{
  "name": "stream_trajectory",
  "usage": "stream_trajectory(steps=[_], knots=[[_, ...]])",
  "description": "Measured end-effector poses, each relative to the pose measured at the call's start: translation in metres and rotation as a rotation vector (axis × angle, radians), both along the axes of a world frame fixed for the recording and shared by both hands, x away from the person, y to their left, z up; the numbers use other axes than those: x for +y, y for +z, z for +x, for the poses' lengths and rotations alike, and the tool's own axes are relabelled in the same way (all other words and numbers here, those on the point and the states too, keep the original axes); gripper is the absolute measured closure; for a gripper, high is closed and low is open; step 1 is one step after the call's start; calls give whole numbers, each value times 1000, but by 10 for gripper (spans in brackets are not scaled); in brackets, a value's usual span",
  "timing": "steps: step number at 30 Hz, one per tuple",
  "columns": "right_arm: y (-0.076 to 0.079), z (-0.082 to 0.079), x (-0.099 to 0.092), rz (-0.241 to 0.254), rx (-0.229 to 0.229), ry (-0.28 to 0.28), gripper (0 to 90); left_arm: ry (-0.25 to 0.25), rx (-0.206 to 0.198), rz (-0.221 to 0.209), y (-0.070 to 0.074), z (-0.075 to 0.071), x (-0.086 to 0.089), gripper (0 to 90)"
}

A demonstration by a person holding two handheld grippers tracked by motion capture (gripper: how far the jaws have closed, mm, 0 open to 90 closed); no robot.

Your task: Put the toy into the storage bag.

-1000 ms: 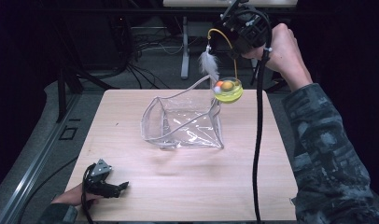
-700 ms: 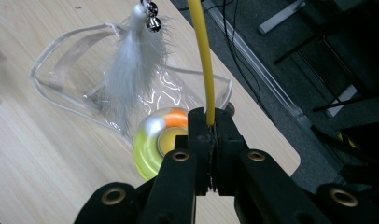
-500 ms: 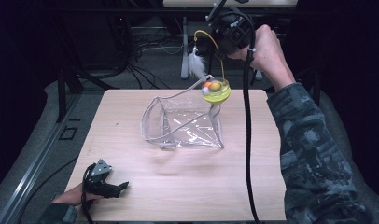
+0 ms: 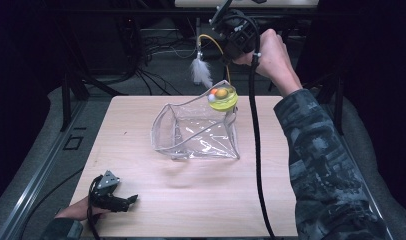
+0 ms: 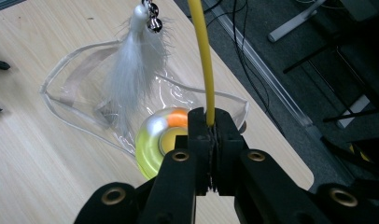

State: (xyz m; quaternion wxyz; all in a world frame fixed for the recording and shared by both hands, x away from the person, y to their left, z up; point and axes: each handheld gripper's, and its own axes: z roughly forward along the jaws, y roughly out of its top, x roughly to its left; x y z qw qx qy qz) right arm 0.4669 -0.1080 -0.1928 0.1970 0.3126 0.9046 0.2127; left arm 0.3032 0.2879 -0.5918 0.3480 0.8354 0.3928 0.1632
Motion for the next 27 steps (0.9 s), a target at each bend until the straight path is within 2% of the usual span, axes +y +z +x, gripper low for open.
stream_trajectory(steps=[16, 27], knots=[[-18, 10, 17, 26, 36, 24, 884, 1, -1, 0, 0, 0, 0, 0], [-40, 18, 30, 25, 70, 43, 884, 1, 0, -1, 0, 0, 0, 0]])
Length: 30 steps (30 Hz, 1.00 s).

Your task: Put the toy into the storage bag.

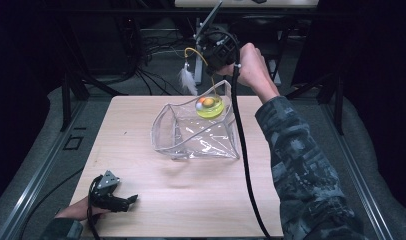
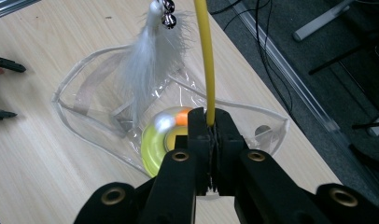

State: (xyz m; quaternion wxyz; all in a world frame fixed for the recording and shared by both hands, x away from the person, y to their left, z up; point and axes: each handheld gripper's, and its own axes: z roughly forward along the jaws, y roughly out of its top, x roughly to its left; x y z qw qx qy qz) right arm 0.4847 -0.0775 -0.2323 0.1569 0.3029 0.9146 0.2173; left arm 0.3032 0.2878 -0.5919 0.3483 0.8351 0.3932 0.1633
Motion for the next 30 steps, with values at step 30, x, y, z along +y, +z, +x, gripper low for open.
stream_trajectory(steps=[30], knots=[[-77, 16, -14, -26, 133, -25, 884, 2, 1, -2, 0, 0, 0, 0]])
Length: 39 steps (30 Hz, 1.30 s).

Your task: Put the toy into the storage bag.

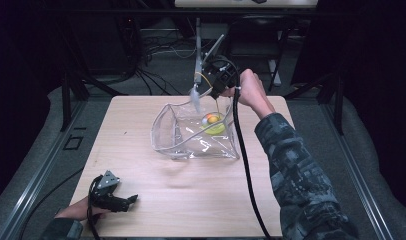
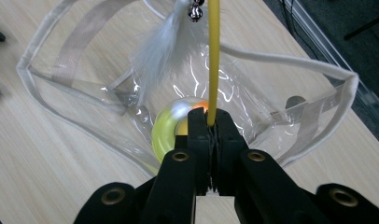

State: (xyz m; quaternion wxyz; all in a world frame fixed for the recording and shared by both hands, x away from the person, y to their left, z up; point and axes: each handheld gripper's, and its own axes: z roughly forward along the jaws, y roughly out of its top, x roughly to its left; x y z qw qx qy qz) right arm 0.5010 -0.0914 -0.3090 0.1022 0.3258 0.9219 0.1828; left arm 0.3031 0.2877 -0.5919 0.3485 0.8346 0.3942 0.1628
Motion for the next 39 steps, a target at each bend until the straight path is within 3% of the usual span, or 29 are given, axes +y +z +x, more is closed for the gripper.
stream_trajectory(steps=[10, 30, 39], knots=[[-22, -2, -3, -17, 39, -2, 883, -3, -1, 3, 0, 0, 0, 0], [-40, -7, -3, -52, 75, 21, 878, -3, -1, 3, 0, 0, 0, 0], [-48, -7, 0, -109, 103, 12, 877, -2, -2, 3, 0, 0, 0, 0]])
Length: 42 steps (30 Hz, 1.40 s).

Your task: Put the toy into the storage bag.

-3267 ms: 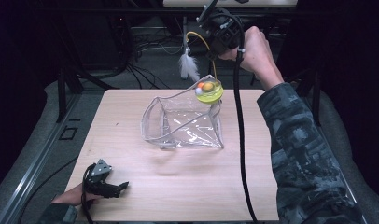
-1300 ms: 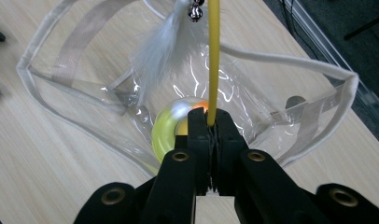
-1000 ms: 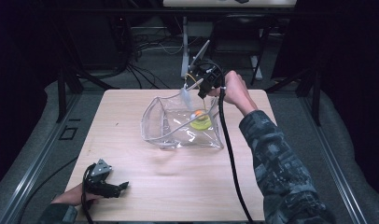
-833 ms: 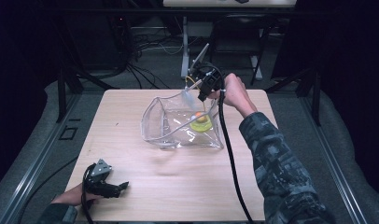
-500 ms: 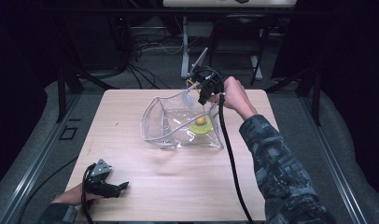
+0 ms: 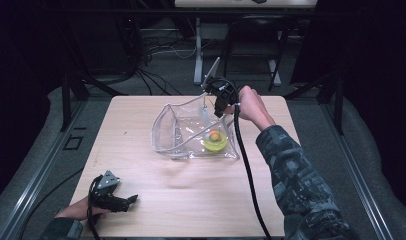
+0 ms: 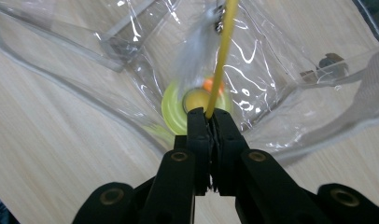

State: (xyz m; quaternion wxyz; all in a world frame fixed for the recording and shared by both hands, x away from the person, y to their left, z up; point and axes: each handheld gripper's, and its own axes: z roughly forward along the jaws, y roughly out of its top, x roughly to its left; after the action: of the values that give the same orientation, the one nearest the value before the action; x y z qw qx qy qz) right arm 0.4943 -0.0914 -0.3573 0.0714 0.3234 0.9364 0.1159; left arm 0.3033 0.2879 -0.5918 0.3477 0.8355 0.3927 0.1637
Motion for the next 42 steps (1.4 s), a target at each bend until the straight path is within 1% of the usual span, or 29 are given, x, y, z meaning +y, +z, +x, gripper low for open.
stream_trajectory(steps=[1, 7, 9, 11, 12, 13, 14, 15, 16, 17, 19, 20, 21, 22, 23, 24, 25, 26, 29, 30, 31, 32, 33, 36, 39, 41, 42], knots=[[-3, 0, 1, -3, 11, -3, 877, -1, 0, 0, 0, 0, 0, 0], [-3, 0, 0, -8, 10, -7, 871, -1, 0, 0, 0, 0, 0, 0], [0, -1, -1, 19, -3, -10, 852, -1, 0, 0, 0, 0, 0, 0], [5, -3, -3, 25, -15, -11, 798, 0, 1, -1, 0, 0, 0, 0], [8, -4, -4, 34, -26, -12, 789, 0, 1, -1, 0, 0, 0, 0], [14, -7, -7, 51, -41, -15, 741, 2, 1, -2, 0, 0, 0, 0], [14, -7, -7, 51, -41, -15, 741, 2, 1, -2, 0, 0, 0, 0], [18, -8, -8, 55, -54, -11, 719, -1, 0, 0, 0, 0, 0, 0], [21, -11, -10, 71, -62, -15, 702, 1, 1, -2, 0, 0, 0, 0], [25, -13, -11, 70, -72, -10, 673, 1, 1, -1, 0, 0, 0, 0], [32, -17, -14, 85, -93, -9, 613, -1, 0, 0, 0, 0, 0, 0], [35, -20, -15, 97, -96, -10, 579, 0, 0, -1, 0, 0, 0, 0], [39, -23, -16, 96, -108, -6, 544, 0, 1, 0, 0, 0, 0, 0], [42, -26, -16, 107, -118, -7, 512, 0, 0, -1, 0, 0, 0, 0], [45, -30, -17, 106, -120, -4, 472, 1, 1, -1, 0, 0, 0, 0], [46, -33, -18, 128, -127, -9, 437, 0, 0, 0, 0, 0, 0, 0], [51, -40, -21, 124, -136, -2, 374, 0, 0, -1, 0, 0, 0, 0], [51, -40, -21, 124, -136, -2, 374, 0, 0, 0, 0, 0, 0, 0], [57, -52, -28, 135, -163, -8, 311, 0, 0, -1, 0, 0, 0, 0], [57, -52, -28, 135, -163, -8, 311, 0, 1, -1, 0, 0, 0, 0], [57, -55, -30, 140, -170, -9, 297, 0, 1, -1, 0, 0, 0, 0], [58, -63, -34, 145, -183, -10, 270, 0, 1, -1, 0, 0, 0, 0], [58, -63, -34, 145, -183, -10, 270, 1, 0, -1, 0, 0, 0, 0], [57, -72, -41, 157, -196, -10, 217, 3, 1, -3, 0, 0, 0, 0], [54, -81, -48, 156, -206, -8, 175, 2, 0, -2, 0, 0, 0, 0], [48, -89, -56, 158, -209, -11, 151, 1, 0, -1, 0, 0, 0, 0], [48, -89, -56, 158, -209, -11, 151, 1, 0, -1, 0, 0, 0, 0]])
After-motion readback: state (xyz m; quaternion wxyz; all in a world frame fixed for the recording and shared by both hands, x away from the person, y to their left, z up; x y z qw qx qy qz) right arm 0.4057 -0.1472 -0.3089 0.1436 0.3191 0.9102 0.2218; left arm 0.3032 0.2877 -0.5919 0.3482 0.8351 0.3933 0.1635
